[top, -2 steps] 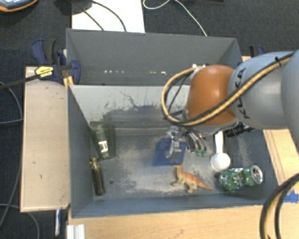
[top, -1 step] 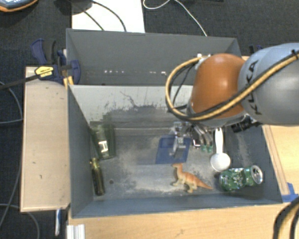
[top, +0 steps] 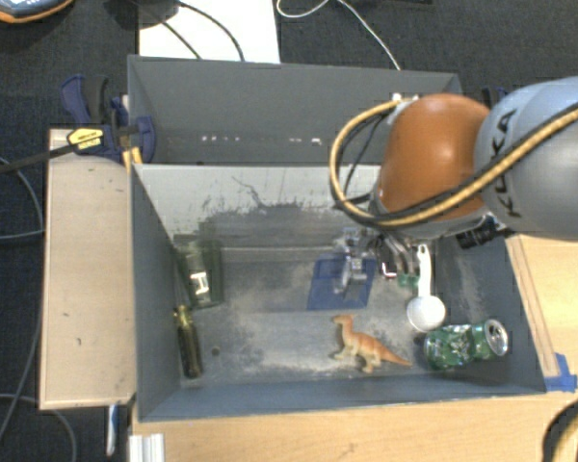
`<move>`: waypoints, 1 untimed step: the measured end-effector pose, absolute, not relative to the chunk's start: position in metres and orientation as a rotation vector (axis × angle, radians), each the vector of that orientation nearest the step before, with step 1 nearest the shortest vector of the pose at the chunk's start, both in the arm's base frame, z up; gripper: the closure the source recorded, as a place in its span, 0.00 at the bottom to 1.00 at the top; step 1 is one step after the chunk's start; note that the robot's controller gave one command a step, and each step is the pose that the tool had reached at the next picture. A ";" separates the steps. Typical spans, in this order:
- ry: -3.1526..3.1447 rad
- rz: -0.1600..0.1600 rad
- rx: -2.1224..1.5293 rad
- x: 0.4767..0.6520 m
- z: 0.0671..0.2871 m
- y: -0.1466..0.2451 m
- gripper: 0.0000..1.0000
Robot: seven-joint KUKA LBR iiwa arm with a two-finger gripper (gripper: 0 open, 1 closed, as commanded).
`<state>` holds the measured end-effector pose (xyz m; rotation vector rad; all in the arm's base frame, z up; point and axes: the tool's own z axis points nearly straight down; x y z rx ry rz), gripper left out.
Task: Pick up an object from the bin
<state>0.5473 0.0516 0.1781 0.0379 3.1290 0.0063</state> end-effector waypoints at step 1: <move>3.139 0.005 0.047 0.545 0.262 0.050 1.00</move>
Offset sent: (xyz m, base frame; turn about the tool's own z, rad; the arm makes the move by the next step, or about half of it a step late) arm -0.0026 -0.0199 0.1579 0.0424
